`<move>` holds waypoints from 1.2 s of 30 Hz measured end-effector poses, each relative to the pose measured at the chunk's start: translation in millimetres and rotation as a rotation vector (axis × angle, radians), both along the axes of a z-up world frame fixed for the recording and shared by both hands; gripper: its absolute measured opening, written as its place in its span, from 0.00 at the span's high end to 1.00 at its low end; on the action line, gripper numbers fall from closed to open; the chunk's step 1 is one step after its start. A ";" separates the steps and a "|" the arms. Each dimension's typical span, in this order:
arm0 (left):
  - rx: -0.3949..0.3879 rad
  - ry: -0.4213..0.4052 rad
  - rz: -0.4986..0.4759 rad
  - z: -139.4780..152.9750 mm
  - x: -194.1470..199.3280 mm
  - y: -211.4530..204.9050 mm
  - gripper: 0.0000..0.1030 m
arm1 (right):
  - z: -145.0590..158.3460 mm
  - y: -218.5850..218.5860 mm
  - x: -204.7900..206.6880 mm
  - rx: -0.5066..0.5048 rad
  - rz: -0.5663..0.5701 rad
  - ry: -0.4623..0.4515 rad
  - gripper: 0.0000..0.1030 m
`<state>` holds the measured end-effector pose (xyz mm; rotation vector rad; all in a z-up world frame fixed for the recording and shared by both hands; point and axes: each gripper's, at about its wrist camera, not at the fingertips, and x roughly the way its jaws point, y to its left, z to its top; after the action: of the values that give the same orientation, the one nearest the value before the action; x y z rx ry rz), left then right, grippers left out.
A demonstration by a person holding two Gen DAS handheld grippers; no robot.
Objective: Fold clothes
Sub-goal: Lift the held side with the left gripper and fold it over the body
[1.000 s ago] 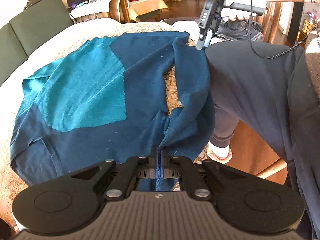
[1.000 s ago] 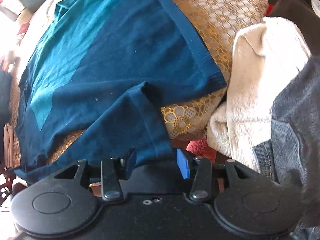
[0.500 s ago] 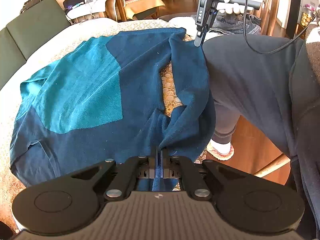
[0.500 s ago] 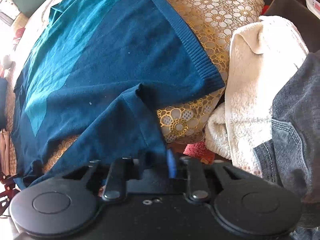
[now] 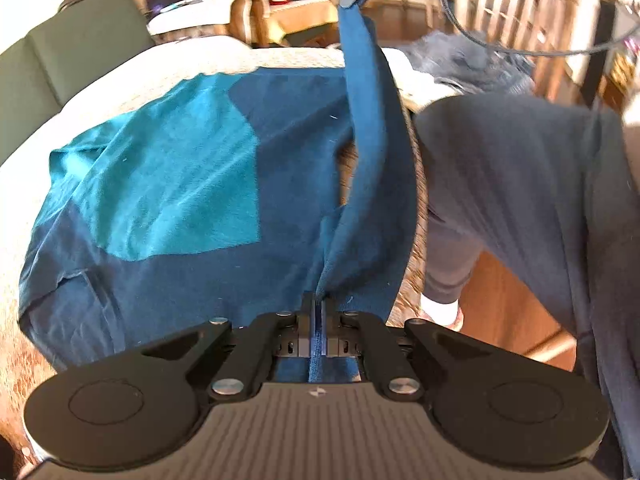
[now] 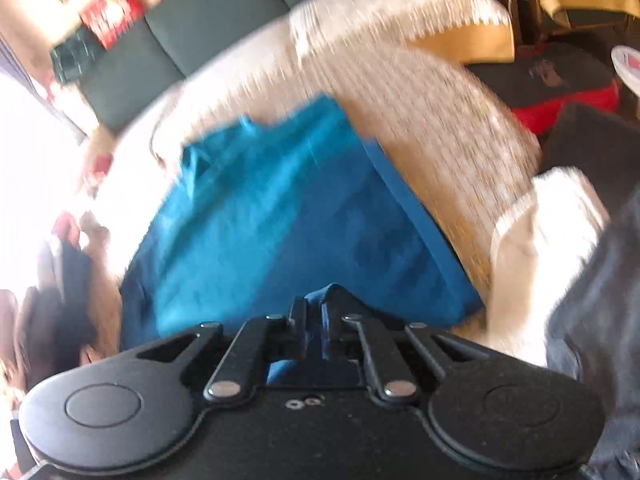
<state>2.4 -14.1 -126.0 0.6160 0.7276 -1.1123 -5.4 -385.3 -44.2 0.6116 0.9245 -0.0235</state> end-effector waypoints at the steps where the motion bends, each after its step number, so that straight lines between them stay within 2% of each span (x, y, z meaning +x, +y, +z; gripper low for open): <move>1: -0.014 0.017 0.020 0.6 4.7 1.2 0.99 | 5.7 1.8 13.1 -0.009 -0.006 -0.015 0.00; 6: -0.083 0.128 0.127 0.2 29.3 7.5 0.99 | 17.9 19.8 90.9 -0.050 -0.009 -0.040 0.00; 11: -0.118 0.230 0.216 -9.2 59.0 13.2 0.99 | 4.0 60.2 179.4 -0.121 0.050 0.013 0.00; 17: -0.211 0.382 0.314 -13.8 87.3 35.1 0.99 | -7.8 108.1 250.5 -0.137 0.125 0.028 0.00; 21: -0.212 0.396 0.415 -23.6 105.7 43.1 0.99 | -26.0 135.7 286.6 -0.160 0.156 0.053 0.00; 25: -0.201 0.435 0.487 -36.7 120.2 47.6 0.99 | -55.5 149.9 304.4 -0.150 0.154 0.093 0.00; 30: -0.188 0.426 0.516 -40.0 119.1 56.0 0.99 | -73.9 151.2 301.9 -0.092 0.172 0.090 0.00; 33: -0.205 0.461 0.542 -43.3 121.3 60.6 0.99 | -65.9 143.4 284.6 -0.089 0.275 0.086 0.00; 36: -0.225 0.489 0.560 -45.8 122.5 64.0 0.99 | -55.7 134.1 247.1 -0.138 0.475 0.075 0.00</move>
<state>125.0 49.9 -171.8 -0.0710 1.0935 -0.8011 241.6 -251.1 -100.0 0.2545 1.1127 0.3143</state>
